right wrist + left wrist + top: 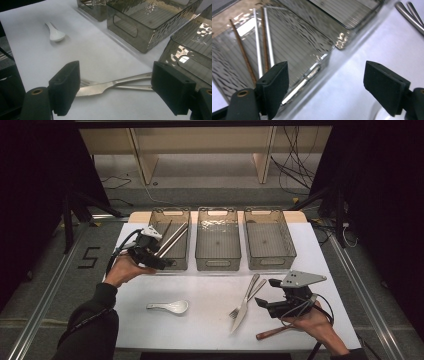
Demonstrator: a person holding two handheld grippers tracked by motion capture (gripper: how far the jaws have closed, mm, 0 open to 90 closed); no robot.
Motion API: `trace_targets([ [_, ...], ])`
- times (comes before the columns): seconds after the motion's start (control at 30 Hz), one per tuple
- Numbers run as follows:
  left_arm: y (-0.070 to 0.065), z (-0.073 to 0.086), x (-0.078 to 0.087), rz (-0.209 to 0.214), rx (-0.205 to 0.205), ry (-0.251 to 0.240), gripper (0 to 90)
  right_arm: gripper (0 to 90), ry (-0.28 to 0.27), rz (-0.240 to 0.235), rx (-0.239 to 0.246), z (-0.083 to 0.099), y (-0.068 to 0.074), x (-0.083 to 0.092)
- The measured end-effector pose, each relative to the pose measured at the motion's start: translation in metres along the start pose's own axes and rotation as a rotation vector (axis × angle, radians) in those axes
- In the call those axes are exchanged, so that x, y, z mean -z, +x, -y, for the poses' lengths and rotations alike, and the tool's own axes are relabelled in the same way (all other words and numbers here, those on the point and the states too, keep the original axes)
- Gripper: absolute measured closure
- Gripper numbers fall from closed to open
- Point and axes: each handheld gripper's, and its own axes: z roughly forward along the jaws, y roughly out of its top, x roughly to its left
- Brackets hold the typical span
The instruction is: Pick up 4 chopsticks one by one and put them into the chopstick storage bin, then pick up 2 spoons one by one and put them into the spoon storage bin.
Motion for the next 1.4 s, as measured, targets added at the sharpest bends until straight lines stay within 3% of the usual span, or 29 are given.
trace_targets([
  [0.33, -0.022, 0.008, 0.003, 0.053, -0.104, 0.016, 17.4, 24.3, -0.017, 0.003, -0.019, 0.001, -0.003, 0.002],
  [0.47, -0.026, 0.012, 0.002, 0.071, -0.115, 0.039, 17.4, 24.3, -0.023, 0.003, -0.026, 0.002, -0.004, 0.003],
  [0.77, -0.038, 0.020, -0.004, 0.079, -0.202, 0.154, 16.4, 24.2, -0.025, -0.002, -0.032, 0.002, -0.005, 0.001],
  [0.93, -0.043, 0.023, -0.008, 0.080, -0.220, 0.188, 16.3, 24.2, -0.027, 0.000, -0.035, 0.002, -0.005, 0.001],
  [1.17, -0.050, 0.033, -0.021, 0.067, -0.283, 0.299, 16.7, 24.2, -0.021, 0.000, -0.034, 0.002, -0.005, 0.001],
  [1.4, -0.052, 0.040, -0.029, 0.084, -0.301, 0.362, 16.7, 24.2, -0.019, 0.002, -0.032, 0.002, -0.005, 0.001],
])
